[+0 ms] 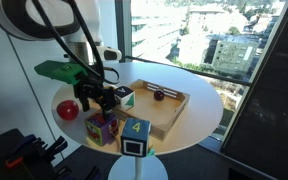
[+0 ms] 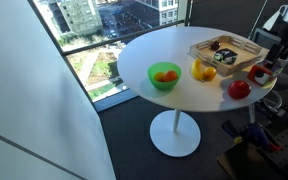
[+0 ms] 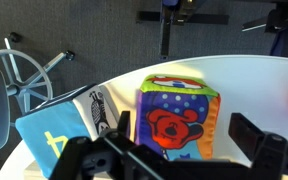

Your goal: Put the orange and yellow dice in the green bowl

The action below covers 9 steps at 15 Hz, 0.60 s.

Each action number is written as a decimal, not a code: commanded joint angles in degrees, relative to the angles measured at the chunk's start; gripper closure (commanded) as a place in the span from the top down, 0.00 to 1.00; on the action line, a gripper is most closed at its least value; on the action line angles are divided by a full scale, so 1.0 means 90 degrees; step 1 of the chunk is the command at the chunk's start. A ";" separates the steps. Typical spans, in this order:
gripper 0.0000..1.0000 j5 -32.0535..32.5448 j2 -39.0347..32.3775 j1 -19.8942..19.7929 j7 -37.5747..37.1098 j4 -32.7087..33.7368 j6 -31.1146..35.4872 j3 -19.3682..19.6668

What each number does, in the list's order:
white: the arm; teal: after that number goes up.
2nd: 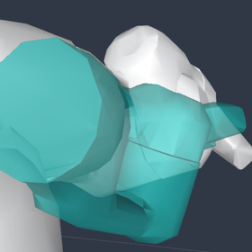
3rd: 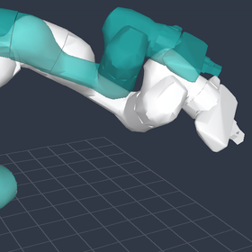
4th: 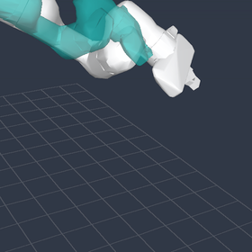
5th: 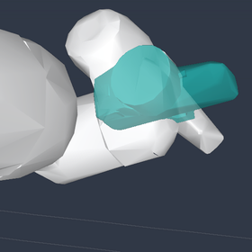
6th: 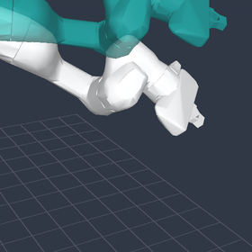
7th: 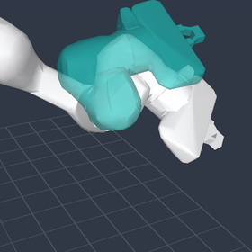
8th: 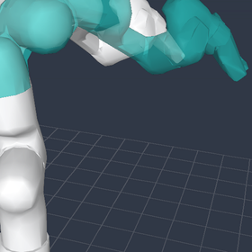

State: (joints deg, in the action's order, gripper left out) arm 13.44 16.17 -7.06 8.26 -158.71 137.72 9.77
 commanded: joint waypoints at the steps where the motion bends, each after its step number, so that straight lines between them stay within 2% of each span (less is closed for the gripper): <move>1: 1.00 0.0055 -0.0162 -0.0107 -0.0121 -0.0047 0.0332 -0.0126; 9: 1.00 0.0110 -0.0519 -0.0127 -0.0132 -0.0010 0.0801 -0.0171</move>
State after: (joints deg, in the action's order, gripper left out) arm 13.44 12.35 -7.22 8.26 -158.83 143.19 9.13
